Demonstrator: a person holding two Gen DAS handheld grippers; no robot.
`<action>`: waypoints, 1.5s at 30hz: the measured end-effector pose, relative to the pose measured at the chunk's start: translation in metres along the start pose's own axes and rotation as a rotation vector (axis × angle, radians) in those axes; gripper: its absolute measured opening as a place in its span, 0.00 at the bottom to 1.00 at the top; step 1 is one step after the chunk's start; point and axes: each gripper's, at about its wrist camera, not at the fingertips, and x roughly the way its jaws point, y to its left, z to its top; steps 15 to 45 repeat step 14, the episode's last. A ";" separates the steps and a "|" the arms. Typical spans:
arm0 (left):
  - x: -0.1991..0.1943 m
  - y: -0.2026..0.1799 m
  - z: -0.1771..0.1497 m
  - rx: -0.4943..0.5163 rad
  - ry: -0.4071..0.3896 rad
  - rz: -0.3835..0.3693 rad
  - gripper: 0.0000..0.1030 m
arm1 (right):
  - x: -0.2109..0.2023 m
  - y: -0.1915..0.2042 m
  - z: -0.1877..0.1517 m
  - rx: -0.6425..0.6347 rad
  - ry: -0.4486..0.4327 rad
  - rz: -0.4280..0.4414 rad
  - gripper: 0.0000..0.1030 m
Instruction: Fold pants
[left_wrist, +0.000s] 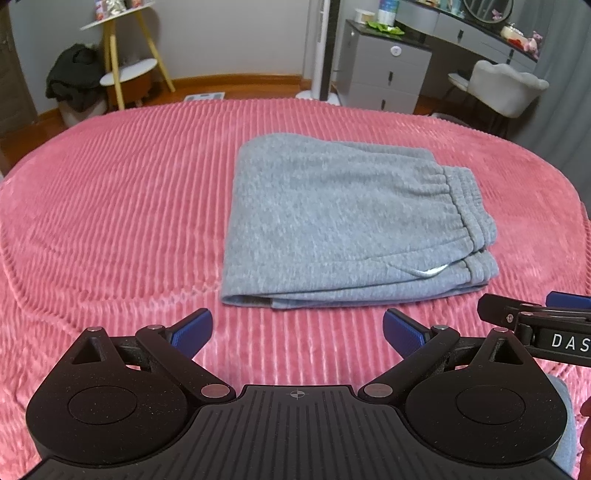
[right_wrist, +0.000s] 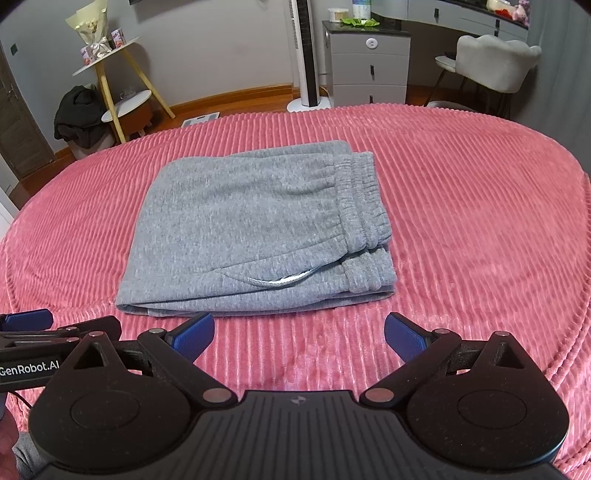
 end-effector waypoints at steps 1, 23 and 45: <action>0.000 0.000 0.000 0.003 -0.005 0.000 0.98 | 0.000 0.000 0.000 0.000 -0.001 -0.001 0.96; 0.000 -0.001 -0.002 0.006 -0.001 -0.006 0.98 | -0.001 0.000 0.001 -0.001 -0.003 0.000 0.96; 0.000 -0.001 -0.002 0.006 -0.001 -0.006 0.98 | -0.001 0.000 0.001 -0.001 -0.003 0.000 0.96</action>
